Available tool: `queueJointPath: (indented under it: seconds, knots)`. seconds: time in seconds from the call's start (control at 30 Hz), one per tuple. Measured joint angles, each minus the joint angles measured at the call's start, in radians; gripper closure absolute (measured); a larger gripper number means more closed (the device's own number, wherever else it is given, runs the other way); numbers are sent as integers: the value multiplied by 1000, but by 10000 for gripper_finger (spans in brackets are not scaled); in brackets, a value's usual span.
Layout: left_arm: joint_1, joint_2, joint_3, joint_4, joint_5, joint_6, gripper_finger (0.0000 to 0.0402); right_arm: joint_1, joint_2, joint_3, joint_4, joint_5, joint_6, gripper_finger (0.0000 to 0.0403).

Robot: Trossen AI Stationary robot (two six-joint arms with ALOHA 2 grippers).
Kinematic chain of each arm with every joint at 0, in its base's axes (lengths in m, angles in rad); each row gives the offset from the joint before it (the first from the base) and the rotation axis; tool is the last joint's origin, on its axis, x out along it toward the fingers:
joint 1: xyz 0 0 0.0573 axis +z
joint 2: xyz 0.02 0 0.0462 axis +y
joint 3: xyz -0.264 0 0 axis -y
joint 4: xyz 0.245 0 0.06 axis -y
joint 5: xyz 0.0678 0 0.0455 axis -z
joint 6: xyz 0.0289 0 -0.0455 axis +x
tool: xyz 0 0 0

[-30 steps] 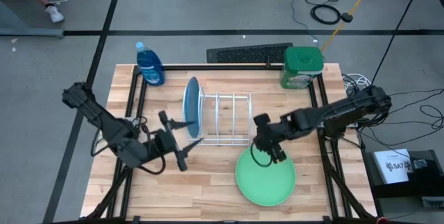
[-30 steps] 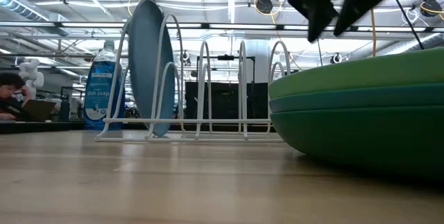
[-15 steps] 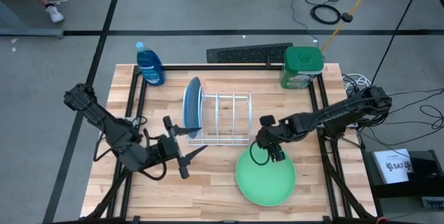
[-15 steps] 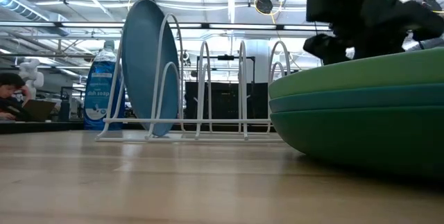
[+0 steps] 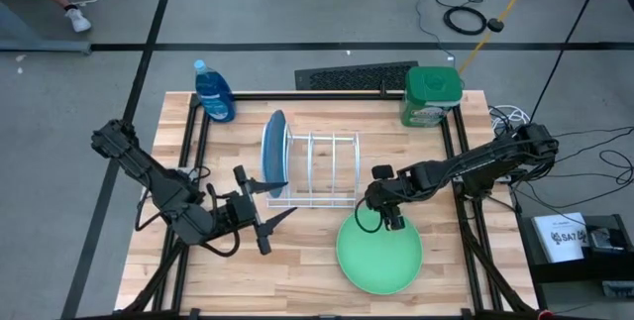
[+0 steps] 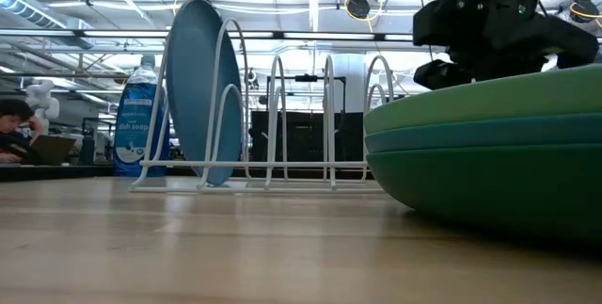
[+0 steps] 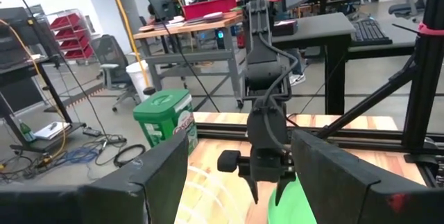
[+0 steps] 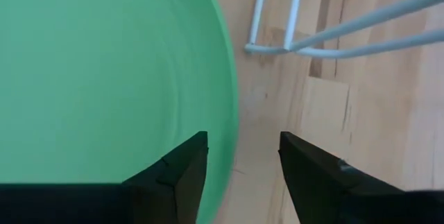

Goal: Sort dishes
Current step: Put the light green plate in the dish rack

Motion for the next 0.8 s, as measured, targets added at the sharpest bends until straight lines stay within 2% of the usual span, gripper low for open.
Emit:
queueJointPath:
  seconds: [0.3, 0.6, 0.8]
  knots:
    - [0, 0, 0, 0, -2, -6, 149, 0, 57, 0, 23, -1, -19, 281]
    - [-1, 0, 0, -8, -3, -27, 149, -1, 60, 1, 37, -2, -69, 388]
    - [-1, 0, 1, -31, -3, -52, 149, 6, 57, 13, 3, -2, -93, 395]
